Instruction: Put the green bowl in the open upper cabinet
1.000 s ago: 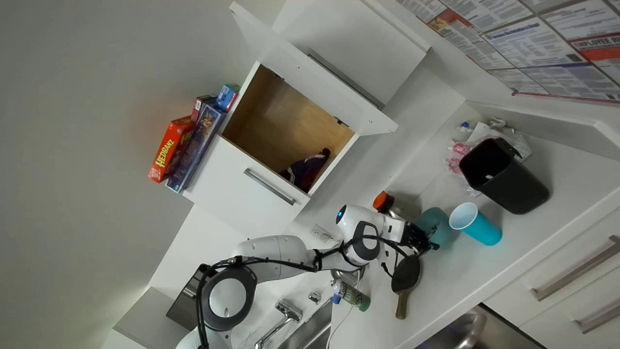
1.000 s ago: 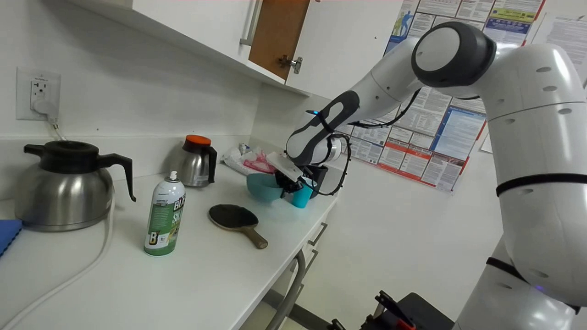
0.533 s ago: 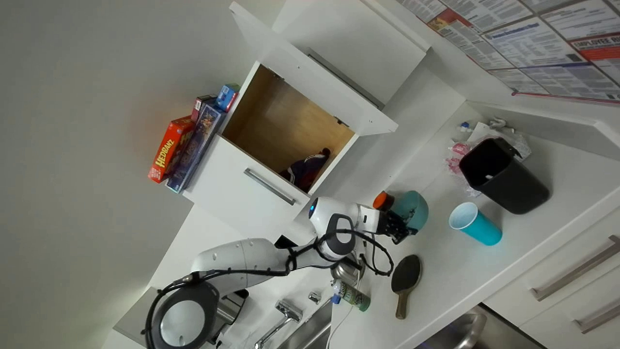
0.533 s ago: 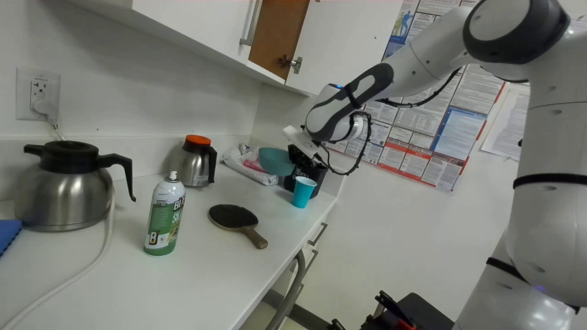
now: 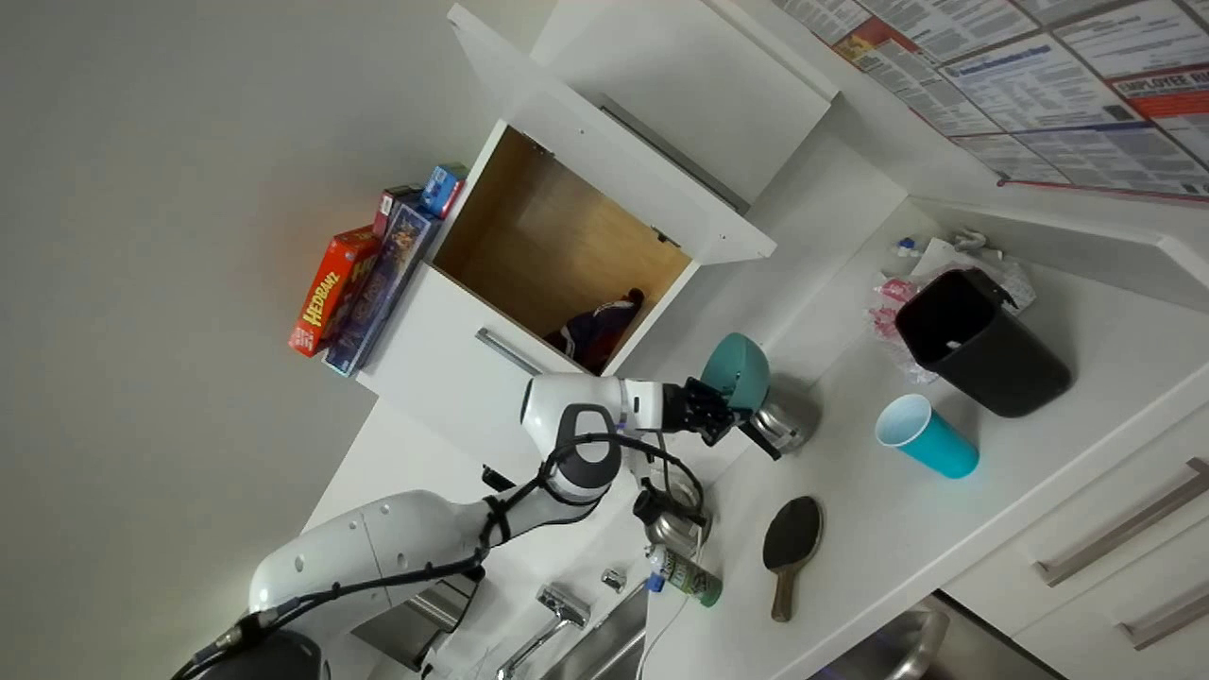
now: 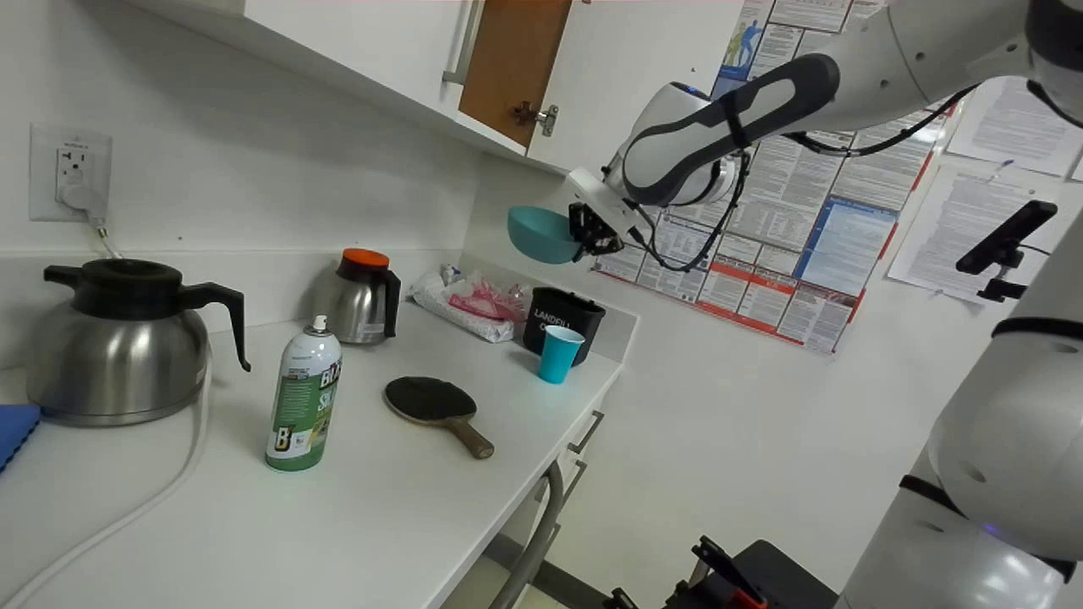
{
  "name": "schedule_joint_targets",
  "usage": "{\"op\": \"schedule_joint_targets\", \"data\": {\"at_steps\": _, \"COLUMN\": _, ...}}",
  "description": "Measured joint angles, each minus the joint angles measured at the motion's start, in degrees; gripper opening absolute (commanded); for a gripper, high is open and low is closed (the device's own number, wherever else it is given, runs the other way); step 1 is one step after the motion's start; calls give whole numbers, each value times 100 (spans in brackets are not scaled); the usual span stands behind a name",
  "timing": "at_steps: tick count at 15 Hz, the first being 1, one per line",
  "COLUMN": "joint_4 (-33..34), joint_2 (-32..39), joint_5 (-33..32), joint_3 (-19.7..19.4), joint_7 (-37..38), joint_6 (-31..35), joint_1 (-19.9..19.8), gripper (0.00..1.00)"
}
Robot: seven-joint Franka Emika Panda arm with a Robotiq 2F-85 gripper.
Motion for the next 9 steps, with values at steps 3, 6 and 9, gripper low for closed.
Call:
{"op": "schedule_joint_targets", "data": {"at_steps": 3, "joint_4": -12, "joint_2": -436, "joint_5": 204, "joint_3": 263, "joint_7": -202, "joint_6": -39, "joint_1": -183, "gripper": 1}}
{"op": "schedule_joint_targets", "data": {"at_steps": 6, "joint_4": 22, "joint_2": -809, "joint_5": 626, "joint_3": 466, "joint_7": -551, "joint_6": -192, "joint_1": -278, "gripper": 1}}
{"op": "schedule_joint_targets", "data": {"at_steps": 9, "joint_4": 148, "joint_2": -1097, "joint_5": 958, "joint_3": 596, "joint_7": -881, "joint_6": -512, "joint_1": -306, "gripper": 1}}
